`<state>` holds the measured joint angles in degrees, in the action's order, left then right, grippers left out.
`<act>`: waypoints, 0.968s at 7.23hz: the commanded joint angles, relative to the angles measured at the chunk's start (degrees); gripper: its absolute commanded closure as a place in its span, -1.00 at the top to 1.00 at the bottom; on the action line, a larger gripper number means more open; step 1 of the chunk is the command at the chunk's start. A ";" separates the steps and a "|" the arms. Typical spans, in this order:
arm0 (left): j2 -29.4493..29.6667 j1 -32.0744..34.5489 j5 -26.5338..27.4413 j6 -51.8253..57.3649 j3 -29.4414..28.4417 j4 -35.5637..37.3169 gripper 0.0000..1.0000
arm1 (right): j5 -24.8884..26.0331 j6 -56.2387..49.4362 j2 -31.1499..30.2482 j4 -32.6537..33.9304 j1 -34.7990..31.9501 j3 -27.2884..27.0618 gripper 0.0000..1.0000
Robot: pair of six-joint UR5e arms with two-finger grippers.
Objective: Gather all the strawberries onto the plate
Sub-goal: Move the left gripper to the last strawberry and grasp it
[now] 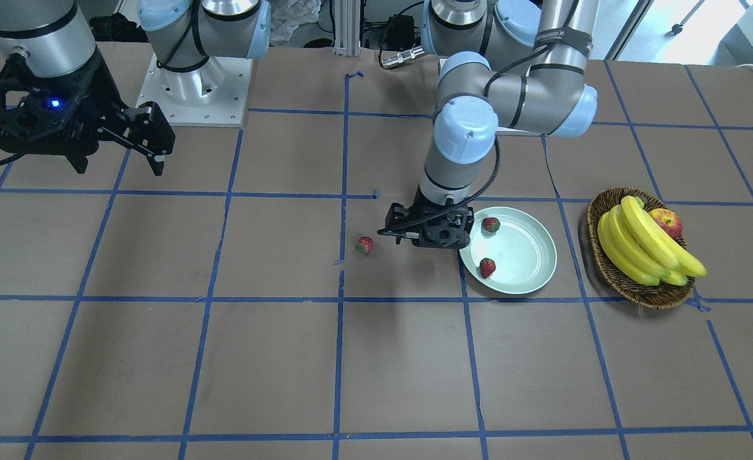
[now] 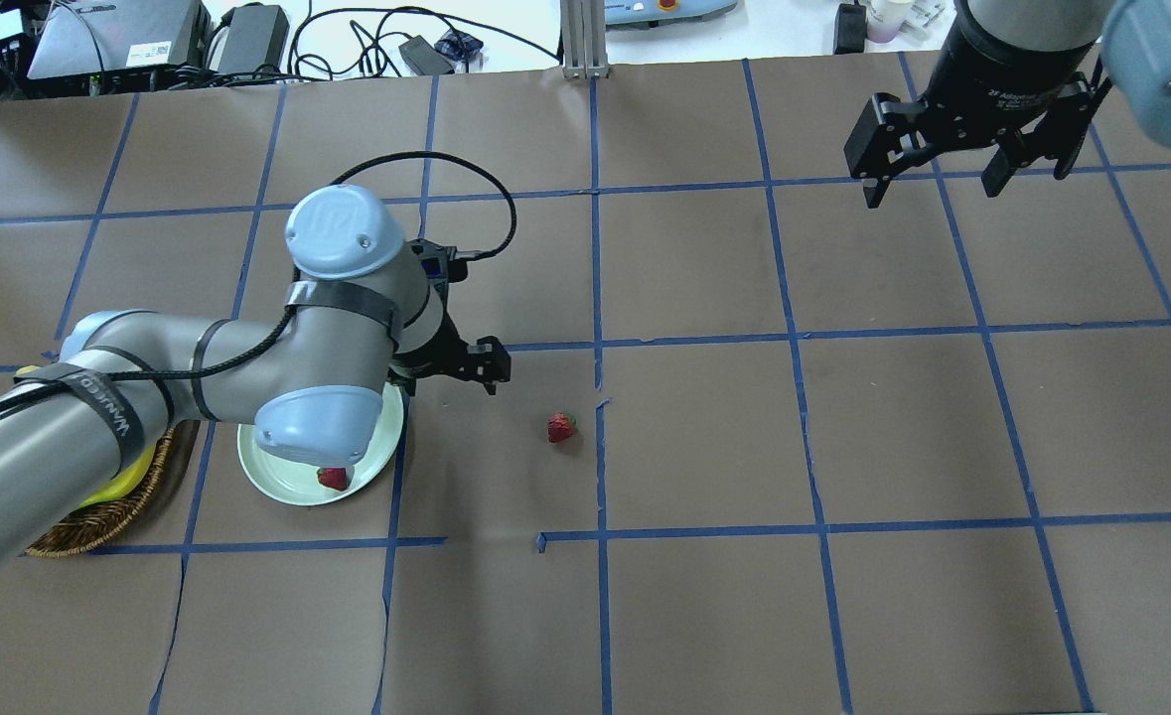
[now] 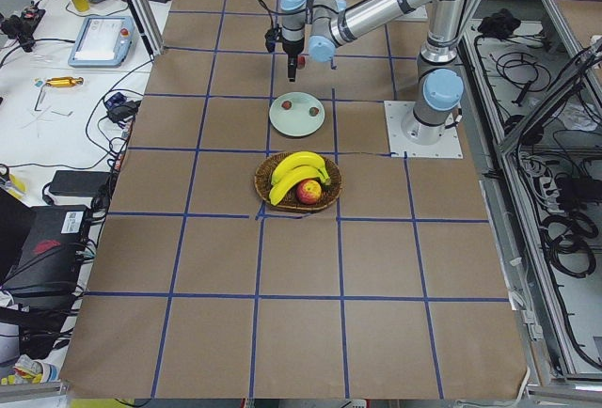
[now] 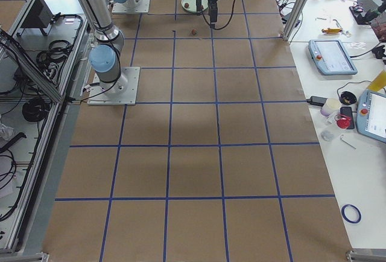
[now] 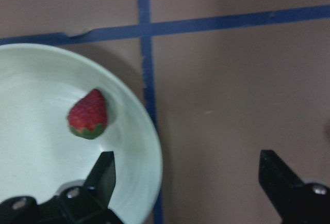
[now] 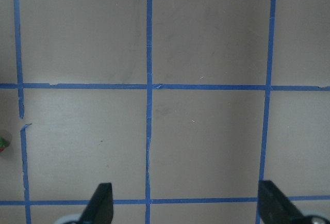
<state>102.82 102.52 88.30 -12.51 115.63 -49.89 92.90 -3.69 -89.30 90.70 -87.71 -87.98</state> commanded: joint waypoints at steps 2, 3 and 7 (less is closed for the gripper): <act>7.46 9.01 0.82 -12.18 -2.96 5.04 1.00 | -0.09 0.00 0.00 0.00 -0.09 0.00 1.00; 9.66 9.01 0.38 -12.19 -2.96 5.32 1.00 | -0.09 0.00 0.00 0.00 -0.09 0.00 1.00; 11.01 9.72 0.91 -11.32 -3.13 5.77 -0.30 | -0.09 0.00 0.00 0.00 0.00 0.00 1.00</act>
<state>113.98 112.18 89.13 -24.21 112.58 -44.18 92.81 -3.69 -89.30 90.71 -87.76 -87.98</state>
